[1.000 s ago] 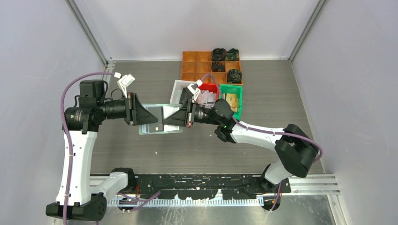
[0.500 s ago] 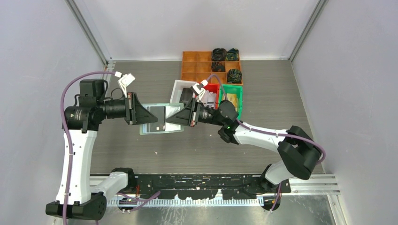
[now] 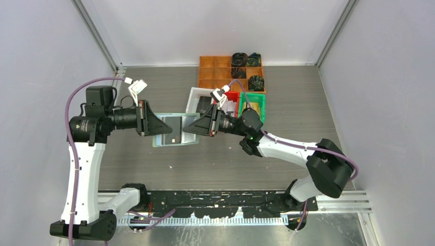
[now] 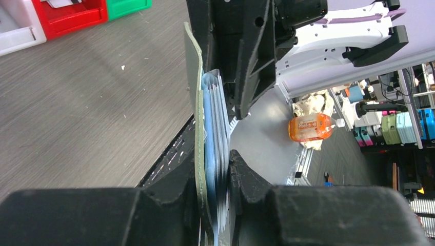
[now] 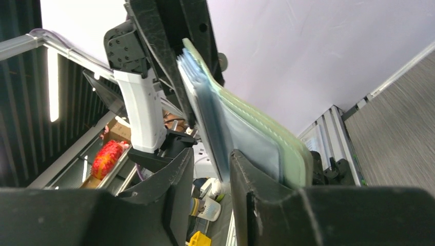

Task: Take the credit cards out of the card holder
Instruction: Remove the credit card from the card holder.

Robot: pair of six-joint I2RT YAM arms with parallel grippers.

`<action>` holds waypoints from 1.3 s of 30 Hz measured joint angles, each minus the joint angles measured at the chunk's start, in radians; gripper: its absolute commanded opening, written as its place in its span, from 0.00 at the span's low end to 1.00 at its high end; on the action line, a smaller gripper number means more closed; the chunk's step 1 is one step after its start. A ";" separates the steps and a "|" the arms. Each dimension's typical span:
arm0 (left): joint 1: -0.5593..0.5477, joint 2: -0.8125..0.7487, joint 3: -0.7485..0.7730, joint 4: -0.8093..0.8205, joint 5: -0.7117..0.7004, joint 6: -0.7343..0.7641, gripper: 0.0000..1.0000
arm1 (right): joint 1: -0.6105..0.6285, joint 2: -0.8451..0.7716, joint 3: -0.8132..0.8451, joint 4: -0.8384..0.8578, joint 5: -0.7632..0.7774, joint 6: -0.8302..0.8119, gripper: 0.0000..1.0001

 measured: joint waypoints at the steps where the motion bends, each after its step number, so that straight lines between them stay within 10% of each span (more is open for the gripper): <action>1: 0.000 0.000 0.000 0.001 -0.001 -0.002 0.12 | 0.003 0.000 0.011 0.000 -0.003 0.001 0.39; 7: 0.001 -0.006 0.000 0.004 0.003 -0.010 0.11 | 0.032 0.007 0.056 -0.001 -0.018 -0.005 0.37; 18: 0.001 -0.028 -0.002 0.013 -0.013 -0.031 0.20 | 0.049 0.035 0.071 -0.019 -0.018 -0.023 0.02; 22: 0.002 -0.031 -0.003 0.013 -0.023 -0.030 0.35 | 0.050 0.035 0.071 -0.010 -0.018 -0.028 0.01; 39: -0.002 -0.030 -0.015 0.011 0.050 -0.021 0.25 | 0.025 -0.015 0.000 0.034 -0.007 -0.022 0.01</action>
